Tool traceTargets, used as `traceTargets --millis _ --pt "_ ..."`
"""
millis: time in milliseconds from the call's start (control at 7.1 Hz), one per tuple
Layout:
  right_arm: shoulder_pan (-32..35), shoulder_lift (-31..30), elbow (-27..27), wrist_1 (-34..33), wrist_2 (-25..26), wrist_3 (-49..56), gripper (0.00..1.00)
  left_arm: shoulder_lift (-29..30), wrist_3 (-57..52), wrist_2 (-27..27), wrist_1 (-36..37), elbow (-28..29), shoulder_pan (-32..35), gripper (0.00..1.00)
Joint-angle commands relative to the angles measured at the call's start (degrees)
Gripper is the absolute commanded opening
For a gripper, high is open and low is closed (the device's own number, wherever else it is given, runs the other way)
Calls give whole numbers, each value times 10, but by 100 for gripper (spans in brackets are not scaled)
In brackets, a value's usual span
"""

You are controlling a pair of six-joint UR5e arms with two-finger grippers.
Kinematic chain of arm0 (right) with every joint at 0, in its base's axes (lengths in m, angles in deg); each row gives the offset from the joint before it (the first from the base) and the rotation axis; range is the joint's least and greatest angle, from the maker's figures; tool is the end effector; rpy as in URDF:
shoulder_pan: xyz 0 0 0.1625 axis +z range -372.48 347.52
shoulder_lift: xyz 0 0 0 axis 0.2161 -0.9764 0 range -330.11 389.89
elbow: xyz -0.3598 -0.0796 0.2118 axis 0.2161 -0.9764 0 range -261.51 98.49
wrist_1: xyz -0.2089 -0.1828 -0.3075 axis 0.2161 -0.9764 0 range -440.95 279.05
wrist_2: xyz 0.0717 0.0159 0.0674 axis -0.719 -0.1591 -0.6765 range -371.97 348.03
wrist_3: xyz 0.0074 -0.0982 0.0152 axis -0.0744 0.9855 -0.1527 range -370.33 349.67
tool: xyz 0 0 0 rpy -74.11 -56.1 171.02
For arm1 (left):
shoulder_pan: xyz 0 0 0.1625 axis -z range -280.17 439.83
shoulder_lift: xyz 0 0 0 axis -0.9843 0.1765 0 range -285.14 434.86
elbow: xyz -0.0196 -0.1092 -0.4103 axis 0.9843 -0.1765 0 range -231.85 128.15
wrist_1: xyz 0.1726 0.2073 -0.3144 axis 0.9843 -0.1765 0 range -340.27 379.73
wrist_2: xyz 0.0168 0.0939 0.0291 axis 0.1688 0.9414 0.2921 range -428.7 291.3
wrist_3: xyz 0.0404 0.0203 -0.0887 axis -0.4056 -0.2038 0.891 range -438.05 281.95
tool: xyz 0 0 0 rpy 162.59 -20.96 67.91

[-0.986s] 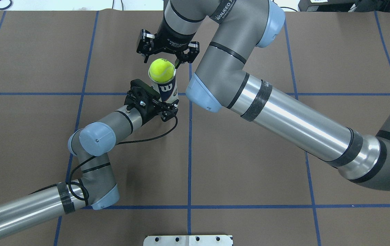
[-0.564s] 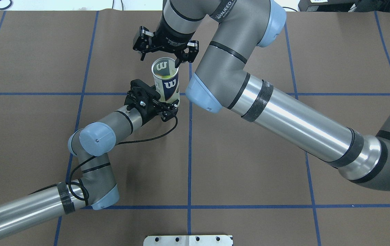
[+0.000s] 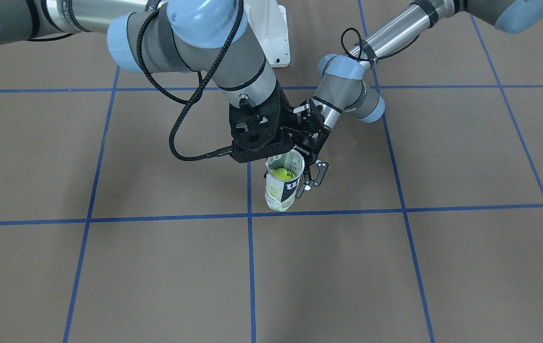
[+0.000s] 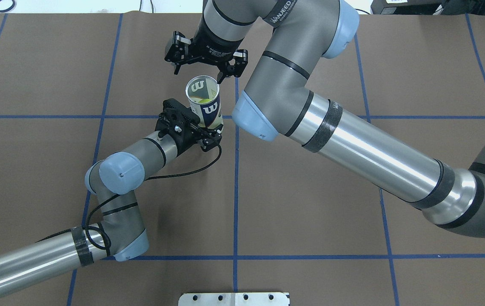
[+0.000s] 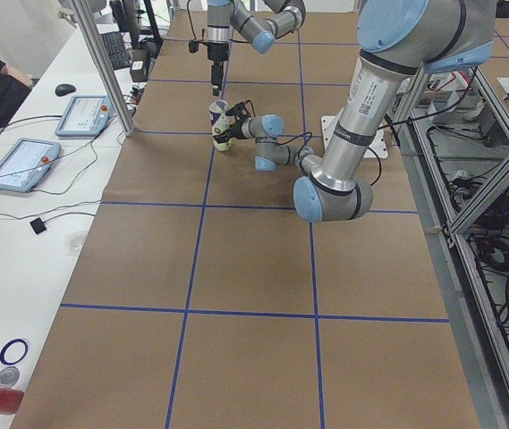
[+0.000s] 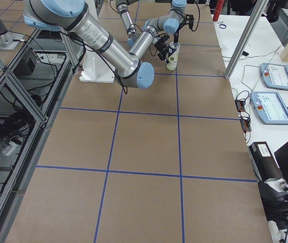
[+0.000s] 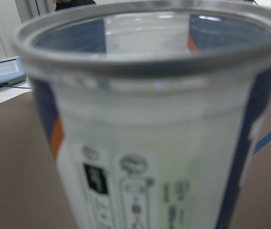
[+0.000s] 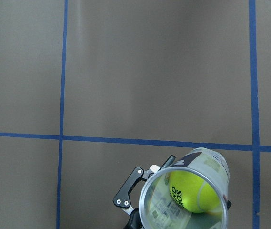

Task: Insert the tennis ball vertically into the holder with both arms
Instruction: 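Open the right gripper over the tube while the left gripper releases the tube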

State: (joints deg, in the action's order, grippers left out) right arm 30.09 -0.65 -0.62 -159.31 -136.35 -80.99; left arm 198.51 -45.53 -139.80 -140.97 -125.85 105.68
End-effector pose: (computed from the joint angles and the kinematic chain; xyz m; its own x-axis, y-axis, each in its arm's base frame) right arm -0.4897 -0.5544 0.0271 0.3896 -0.0132 0.9209 -0.0658 0.9969 0.0421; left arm 0.5635 -0.4568 0.3005 0.6075 0.5922 -0.5294 0.3565 0.3924 0.8479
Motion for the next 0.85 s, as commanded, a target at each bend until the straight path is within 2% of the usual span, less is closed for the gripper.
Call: traceTargets --millis 0,282,564,704 --pt "1 -1 1 0 -1 0 99 -1 0 0 1 -1 1 99" --pt "6 -1 4 0 -2 0 99 -8 0 -1 3 -12 1 99" --pt "8 -3 4 0 -2 0 99 -87 0 -50 6 -94 1 99" --pt "14 -6 4 0 -2 0 99 -123 0 -54 6 -122 2 99"
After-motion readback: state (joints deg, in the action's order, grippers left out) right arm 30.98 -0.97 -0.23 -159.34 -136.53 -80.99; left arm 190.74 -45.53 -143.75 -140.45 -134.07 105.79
